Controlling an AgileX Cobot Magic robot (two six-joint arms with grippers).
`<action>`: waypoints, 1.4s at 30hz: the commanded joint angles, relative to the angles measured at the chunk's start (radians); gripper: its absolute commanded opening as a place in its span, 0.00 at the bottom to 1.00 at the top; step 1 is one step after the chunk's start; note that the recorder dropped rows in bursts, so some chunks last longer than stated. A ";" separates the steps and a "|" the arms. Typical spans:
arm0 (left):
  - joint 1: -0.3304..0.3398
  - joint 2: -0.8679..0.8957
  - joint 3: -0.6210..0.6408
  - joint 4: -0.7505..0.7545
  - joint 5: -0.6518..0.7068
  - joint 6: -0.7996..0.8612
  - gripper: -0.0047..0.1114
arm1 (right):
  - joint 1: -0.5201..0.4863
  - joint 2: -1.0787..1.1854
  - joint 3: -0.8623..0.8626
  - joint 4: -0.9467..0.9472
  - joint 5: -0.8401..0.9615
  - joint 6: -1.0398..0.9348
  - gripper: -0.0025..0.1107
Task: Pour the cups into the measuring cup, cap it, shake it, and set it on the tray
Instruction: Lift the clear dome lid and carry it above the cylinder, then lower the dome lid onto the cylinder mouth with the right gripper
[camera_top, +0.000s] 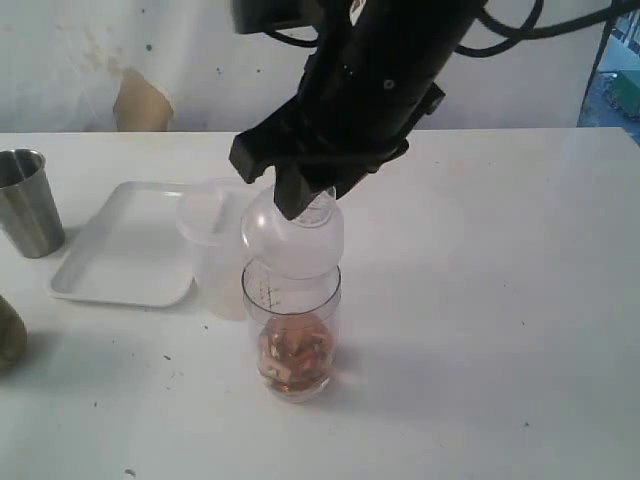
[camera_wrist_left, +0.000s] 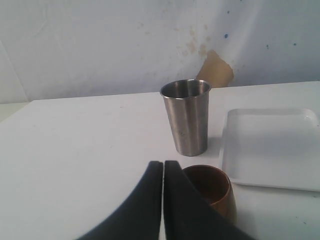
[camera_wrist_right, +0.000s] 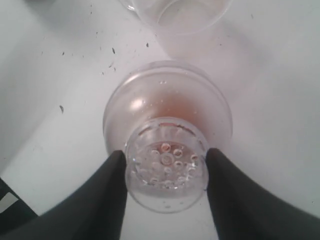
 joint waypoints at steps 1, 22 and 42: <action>-0.007 -0.005 0.005 -0.008 -0.010 0.000 0.05 | 0.015 0.025 -0.024 -0.021 0.001 0.030 0.02; -0.007 -0.005 0.005 -0.008 -0.010 0.000 0.05 | 0.015 -0.048 0.026 -0.041 0.001 0.080 0.02; -0.007 -0.005 0.005 -0.008 -0.010 0.000 0.05 | 0.015 0.003 0.028 -0.041 0.001 0.080 0.02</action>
